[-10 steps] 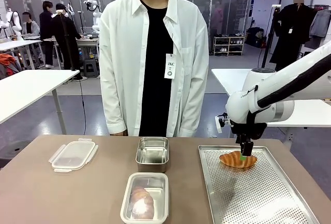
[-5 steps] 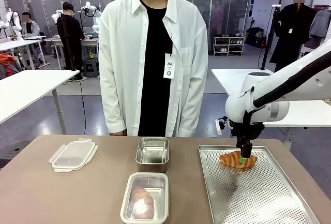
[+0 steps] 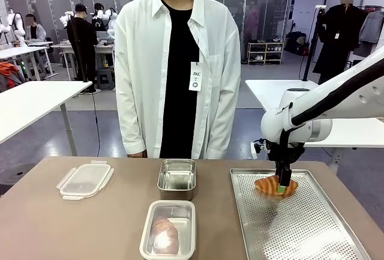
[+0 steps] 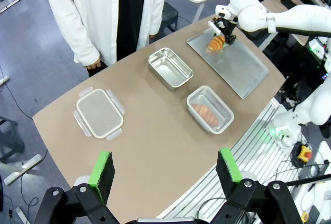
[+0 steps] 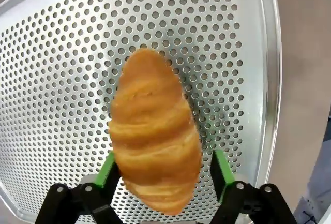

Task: Place the bread into the airtight container.
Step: Pick up a Butter Roll and place it into an empty Airtight Container.

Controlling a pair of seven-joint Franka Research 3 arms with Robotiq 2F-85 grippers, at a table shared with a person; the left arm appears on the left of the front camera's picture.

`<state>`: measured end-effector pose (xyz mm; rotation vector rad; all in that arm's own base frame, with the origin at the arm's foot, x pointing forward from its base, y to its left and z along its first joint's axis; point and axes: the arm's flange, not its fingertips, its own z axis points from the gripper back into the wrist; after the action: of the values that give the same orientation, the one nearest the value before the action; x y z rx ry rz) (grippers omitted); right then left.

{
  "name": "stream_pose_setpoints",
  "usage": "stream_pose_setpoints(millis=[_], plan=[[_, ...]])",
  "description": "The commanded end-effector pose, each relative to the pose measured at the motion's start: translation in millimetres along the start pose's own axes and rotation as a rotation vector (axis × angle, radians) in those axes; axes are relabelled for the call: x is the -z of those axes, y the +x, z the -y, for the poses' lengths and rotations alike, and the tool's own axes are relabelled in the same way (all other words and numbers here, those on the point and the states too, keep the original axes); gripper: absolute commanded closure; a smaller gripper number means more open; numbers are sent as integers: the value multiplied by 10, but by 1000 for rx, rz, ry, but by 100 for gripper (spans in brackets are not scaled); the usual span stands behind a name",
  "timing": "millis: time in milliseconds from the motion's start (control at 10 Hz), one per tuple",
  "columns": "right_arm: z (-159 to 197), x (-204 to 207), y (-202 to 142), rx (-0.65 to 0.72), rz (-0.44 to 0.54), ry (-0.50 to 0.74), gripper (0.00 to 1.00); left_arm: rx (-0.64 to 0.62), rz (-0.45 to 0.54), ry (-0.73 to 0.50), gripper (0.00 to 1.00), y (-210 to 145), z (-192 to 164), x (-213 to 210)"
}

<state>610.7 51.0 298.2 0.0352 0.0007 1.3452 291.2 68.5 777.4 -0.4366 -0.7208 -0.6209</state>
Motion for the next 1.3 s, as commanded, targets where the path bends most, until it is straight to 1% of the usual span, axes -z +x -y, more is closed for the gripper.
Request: stream_pose_setpoints(millis=[0,100,300,400,500,700,900,1000,1100,1200], plan=[[48,8,5,17,5,9,87,8,2,-7,0,5,13,-4],[41,-8,2,20,4,10,100,8,2,-7,0,5,13,-4],[45,-95,1,37,16,33,100,8,2,-7,0,5,13,-4],[10,-198,17,40,1,39,100,8,2,-7,0,5,13,-4],[-56,-344,69,49,-13,34,100,8,2,-7,0,5,13,-4],[-178,-695,235,106,-5,27,100,8,2,-7,0,5,13,-4],[-397,-1167,514,118,20,-37,100,8,2,-7,0,5,13,-4],[-537,-1336,724,102,26,-51,100,8,2,-7,0,5,13,-4],[-661,-1439,983,99,28,-57,100,8,2,-7,0,5,13,-4],[-787,-1484,1318,99,44,-72,100,8,2,-7,0,5,13,-4]])
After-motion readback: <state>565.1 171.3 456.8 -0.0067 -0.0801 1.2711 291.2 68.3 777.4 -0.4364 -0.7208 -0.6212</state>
